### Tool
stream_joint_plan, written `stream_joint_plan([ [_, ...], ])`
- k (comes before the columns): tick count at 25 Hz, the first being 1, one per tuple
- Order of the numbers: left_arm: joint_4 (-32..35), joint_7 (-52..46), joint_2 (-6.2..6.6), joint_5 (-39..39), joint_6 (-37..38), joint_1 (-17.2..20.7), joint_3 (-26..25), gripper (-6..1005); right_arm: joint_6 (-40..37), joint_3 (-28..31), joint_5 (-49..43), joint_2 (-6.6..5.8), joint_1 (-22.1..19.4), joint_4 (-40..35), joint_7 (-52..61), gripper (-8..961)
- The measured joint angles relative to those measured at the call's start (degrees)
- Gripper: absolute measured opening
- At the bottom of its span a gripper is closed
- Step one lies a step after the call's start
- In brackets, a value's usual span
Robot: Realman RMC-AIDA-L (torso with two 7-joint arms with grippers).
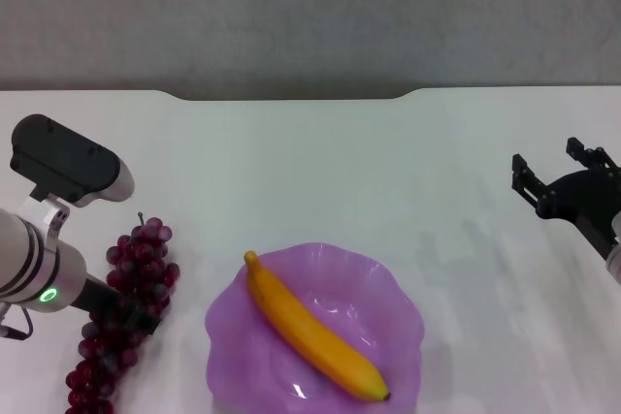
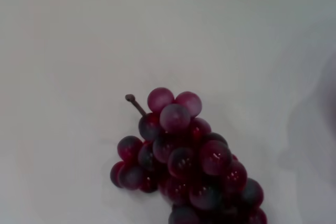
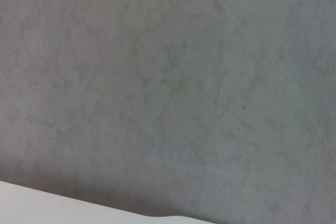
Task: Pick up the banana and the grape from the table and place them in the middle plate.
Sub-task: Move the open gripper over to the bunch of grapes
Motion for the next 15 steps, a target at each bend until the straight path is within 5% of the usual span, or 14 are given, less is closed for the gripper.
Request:
stream_joint_plan([
  [7,-3.01,-0.66,0.18,0.55,-1.03,-1.35,-0.46,737,0.00,0.00,0.00,0.00,0.00,-0.03,0.00,787],
  [12,-3.45,-0.72,0.22,0.60,-1.66,-1.47,-0.48,507,0.00,0.00,0.00,0.00,-0.09,-0.02,0.00,787],
  [15,-3.32,-0.96,0.24,0.62,-2.05,-1.28,-0.48,474,0.00,0.00,0.00,0.00,-0.16,-0.03,0.00,787],
])
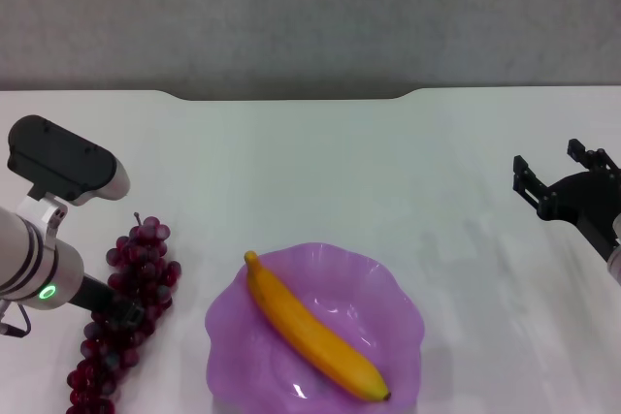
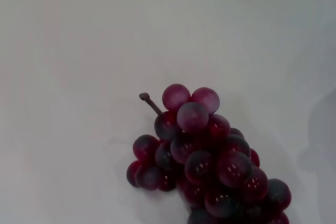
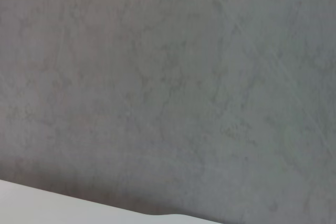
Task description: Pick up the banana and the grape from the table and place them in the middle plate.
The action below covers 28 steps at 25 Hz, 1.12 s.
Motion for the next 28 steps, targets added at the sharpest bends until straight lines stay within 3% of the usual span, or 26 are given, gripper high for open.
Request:
stream_joint_plan([
  [11,0.15,-0.02,0.01,0.07,-0.14,0.21,0.00,358,0.00,0.00,0.00,0.00,-0.09,0.05,0.00,787],
  [20,0.23,-0.02,0.01,0.20,-0.13,0.42,0.00,334,0.00,0.00,0.00,0.00,-0.11,0.04,0.00,788],
  [28,7.32,0.15,0.01,0.64,-0.40,4.70,0.00,321,-0.01,0.00,0.00,0.00,-0.19,0.10,0.00,788],
])
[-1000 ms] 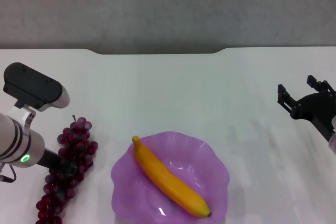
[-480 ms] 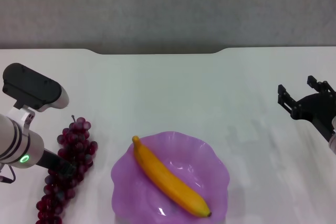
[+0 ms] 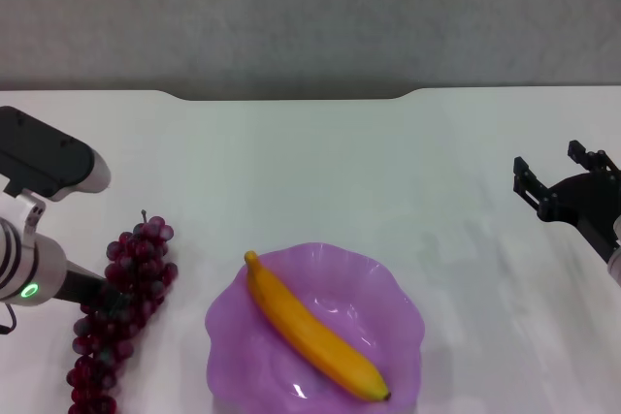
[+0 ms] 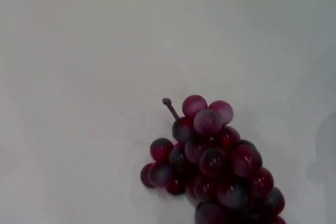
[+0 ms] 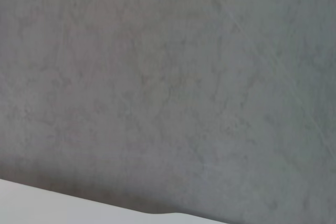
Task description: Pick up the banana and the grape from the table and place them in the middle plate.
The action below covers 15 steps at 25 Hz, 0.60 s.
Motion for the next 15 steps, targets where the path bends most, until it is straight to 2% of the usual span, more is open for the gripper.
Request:
stream_joint_plan([
  [15,0.59,0.37,-0.01,0.06,-0.42,0.88,0.07,281,-0.49,0.00,0.00,0.00,-0.20,0.13,0.00,788],
])
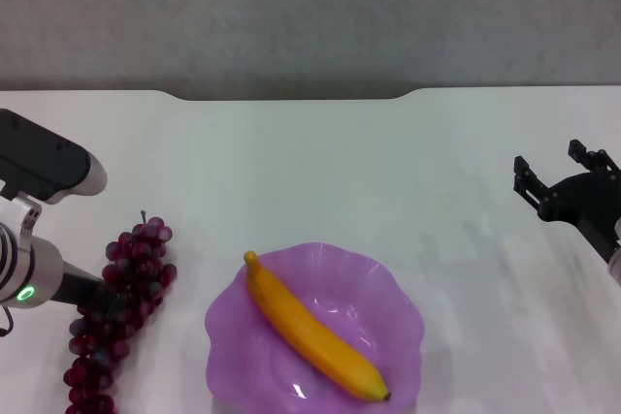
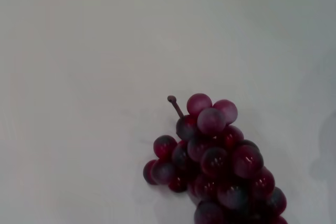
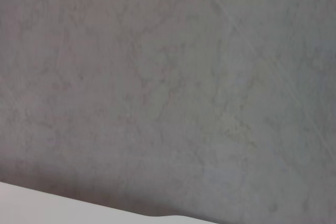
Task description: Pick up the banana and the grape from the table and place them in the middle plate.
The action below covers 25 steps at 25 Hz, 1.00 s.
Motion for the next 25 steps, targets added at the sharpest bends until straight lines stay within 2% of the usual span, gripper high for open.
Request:
stream_joint_plan([
  [7,4.79,0.06,-0.06,-0.26,-1.79,3.38,0.27,269,-0.03,-0.01,0.00,0.00,0.01,-0.06,0.00,788],
  [14,6.64,0.54,-0.08,-1.57,-3.46,4.95,-0.02,260,-0.03,0.00,0.00,0.00,0.02,-0.26,0.00,788],
  [25,13.58,3.47,-0.06,-7.52,-8.51,10.43,-0.12,251,-0.01,0.00,0.00,0.00,0.01,-0.32,0.00,788],
])
